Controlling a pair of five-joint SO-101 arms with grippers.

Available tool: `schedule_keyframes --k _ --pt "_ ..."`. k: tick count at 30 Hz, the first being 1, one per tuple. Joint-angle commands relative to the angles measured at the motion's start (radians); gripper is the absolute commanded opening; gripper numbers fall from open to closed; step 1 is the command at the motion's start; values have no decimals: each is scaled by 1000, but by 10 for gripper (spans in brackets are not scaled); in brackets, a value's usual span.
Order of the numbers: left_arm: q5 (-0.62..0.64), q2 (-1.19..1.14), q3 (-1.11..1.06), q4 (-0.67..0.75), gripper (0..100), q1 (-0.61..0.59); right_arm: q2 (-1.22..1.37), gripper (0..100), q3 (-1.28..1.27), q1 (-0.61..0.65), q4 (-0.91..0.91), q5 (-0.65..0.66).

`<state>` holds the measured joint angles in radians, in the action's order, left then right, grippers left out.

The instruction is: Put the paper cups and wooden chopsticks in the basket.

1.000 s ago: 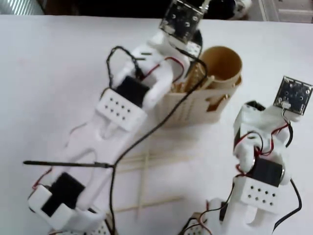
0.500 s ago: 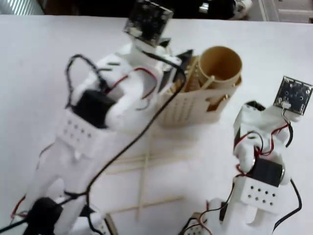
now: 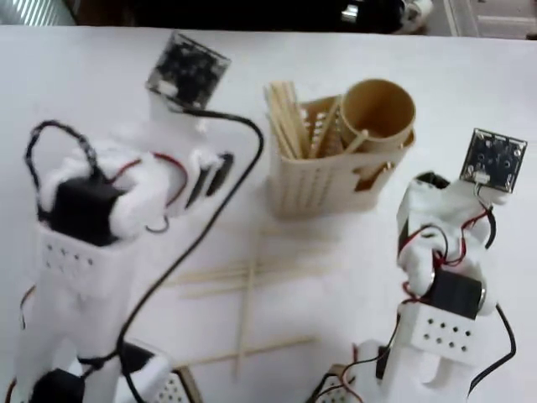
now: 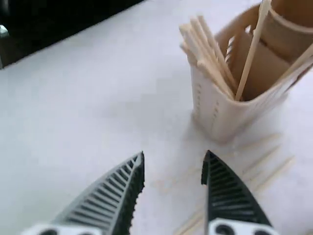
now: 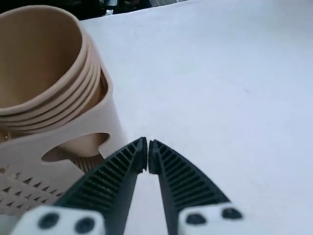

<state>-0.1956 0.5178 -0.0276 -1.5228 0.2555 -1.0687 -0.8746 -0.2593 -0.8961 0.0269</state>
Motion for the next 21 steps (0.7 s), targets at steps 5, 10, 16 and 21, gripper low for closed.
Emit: schedule_keyframes --k 5,10,16,21 --pt "-12 31 -529 247 238 15 -18 18 25 7 -4 14" --pt "29 30 -812 474 245 142 -19 18 25 1 1 14" --pt "52 28 -913 594 245 191 -24 18 29 -64 2 11" --pt "54 27 -905 612 245 193 -24 18 31 -64 2 11"
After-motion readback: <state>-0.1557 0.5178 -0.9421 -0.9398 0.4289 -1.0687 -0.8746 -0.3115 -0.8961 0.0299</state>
